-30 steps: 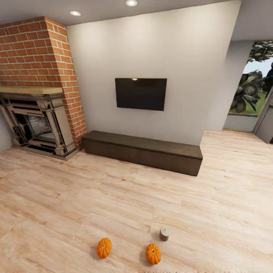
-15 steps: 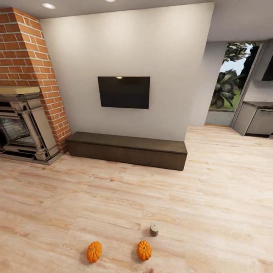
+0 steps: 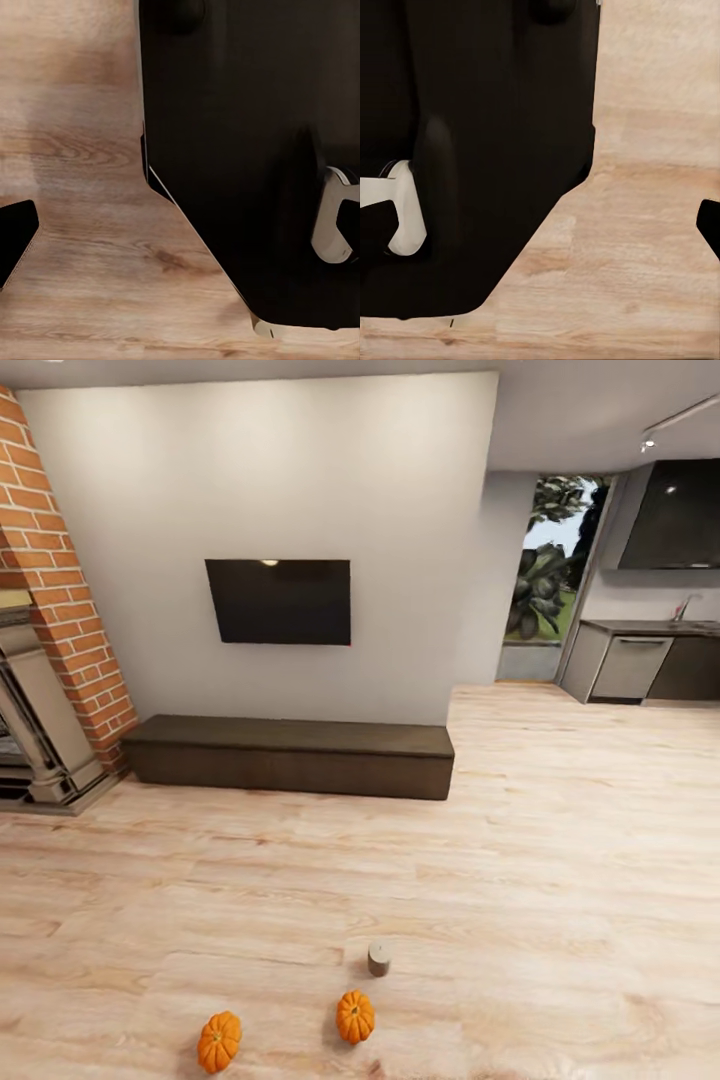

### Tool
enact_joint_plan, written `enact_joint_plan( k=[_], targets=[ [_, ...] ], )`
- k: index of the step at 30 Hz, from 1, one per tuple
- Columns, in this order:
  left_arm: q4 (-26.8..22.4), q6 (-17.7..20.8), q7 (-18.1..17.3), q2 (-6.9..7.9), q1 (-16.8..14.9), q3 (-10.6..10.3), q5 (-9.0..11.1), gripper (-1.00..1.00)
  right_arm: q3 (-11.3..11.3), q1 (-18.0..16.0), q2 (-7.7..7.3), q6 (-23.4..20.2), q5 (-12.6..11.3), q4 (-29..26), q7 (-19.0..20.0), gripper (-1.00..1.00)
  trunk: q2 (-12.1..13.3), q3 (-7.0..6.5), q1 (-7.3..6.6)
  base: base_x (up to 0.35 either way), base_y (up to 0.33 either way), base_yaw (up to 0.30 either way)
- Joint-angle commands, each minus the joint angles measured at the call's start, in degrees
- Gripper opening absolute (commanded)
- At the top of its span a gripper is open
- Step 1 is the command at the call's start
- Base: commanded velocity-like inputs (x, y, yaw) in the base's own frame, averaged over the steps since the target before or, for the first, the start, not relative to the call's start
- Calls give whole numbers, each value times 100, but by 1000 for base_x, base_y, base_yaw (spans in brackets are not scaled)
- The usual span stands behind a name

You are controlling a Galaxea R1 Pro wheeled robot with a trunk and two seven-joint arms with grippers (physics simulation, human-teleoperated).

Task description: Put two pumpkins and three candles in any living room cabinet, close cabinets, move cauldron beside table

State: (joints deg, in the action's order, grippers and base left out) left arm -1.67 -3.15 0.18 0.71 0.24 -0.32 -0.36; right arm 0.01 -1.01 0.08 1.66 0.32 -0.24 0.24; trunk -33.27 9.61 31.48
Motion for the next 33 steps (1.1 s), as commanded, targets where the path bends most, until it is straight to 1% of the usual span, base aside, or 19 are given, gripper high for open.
enact_joint_plan(
  k=[1,7,24,33],
  targets=[
    [-8,-10,4,0,2,-3,-5,100,-1,-5,0,18,3,6,2,100,-7,8,2,0,-99,-276],
    [-8,-10,25,0,2,-3,-7,100,2,-5,0,19,3,6,2,100,-7,8,2,0,-230,-277],
    [-8,-10,34,-6,2,4,-8,100,3,-5,0,8,3,8,-5,100,-7,8,2,0,-302,-276],
    [-8,-10,35,-9,2,6,-8,100,7,-5,0,10,3,7,-6,100,-7,8,2,6,-307,-48]
  ],
)
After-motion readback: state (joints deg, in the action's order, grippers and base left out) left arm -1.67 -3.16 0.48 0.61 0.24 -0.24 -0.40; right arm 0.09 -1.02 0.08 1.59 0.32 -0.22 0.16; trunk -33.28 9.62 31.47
